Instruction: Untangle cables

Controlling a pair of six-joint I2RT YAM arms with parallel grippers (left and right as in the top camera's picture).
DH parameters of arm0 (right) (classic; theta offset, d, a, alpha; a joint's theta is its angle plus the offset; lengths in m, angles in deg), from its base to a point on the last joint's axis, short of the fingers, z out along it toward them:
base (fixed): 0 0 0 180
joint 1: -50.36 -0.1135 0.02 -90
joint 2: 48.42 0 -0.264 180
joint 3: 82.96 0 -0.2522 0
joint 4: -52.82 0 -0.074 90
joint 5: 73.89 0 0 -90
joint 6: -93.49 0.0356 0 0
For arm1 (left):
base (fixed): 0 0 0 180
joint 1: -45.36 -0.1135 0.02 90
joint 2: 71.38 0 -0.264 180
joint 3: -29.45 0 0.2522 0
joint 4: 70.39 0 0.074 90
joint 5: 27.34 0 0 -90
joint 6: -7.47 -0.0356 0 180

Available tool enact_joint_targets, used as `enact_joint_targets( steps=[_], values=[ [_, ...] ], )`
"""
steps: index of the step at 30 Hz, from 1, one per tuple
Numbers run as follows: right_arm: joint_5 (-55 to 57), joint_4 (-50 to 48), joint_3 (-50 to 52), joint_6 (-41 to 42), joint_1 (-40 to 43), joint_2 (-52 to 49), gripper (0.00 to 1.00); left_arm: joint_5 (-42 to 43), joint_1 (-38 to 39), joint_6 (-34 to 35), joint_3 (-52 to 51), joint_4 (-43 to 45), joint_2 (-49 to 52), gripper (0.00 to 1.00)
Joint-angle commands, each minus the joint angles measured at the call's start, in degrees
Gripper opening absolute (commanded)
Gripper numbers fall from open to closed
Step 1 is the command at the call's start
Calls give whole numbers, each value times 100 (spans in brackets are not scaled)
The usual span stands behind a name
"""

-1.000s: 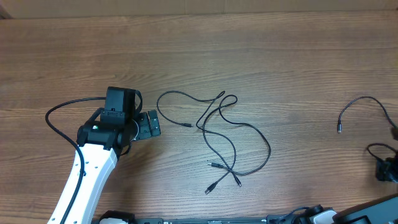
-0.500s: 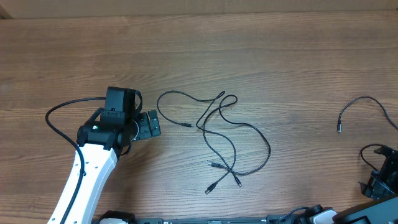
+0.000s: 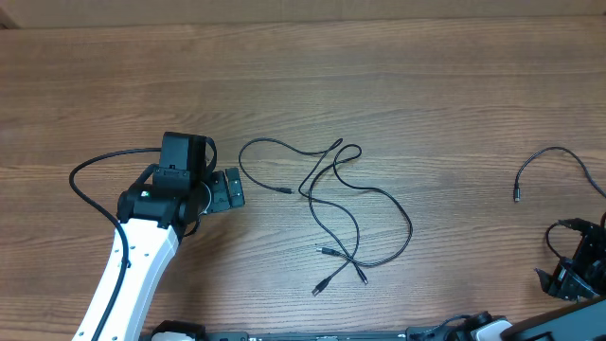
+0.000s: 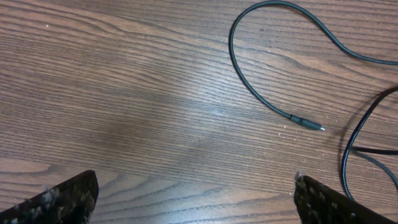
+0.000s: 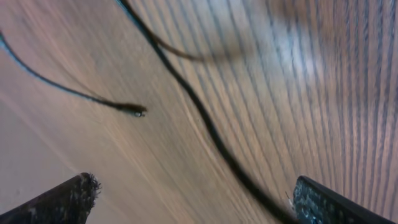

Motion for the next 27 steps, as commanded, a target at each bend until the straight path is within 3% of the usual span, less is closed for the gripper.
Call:
enact_joint_targets(
  steps=[1,9,14,21,27],
  values=[
    [-127,85,-114,-136,-22,472,100,28,-24,-151,109,4,9,100],
    [-710,-164,-114,-511,-22,1443,100,28,-24,-151,107,4,9,100],
    [-1528,-914,-114,-988,-57,1956,100,28,-24,-151,109,4,9,100],
    [-678,-1932,-114,-1012,-758,1884,100,28,-24,-151,107,4,9,100],
    [422,-2492,-114,-1005,-1987,1410,100,28,-24,-151,109,4,9,100]
  ],
)
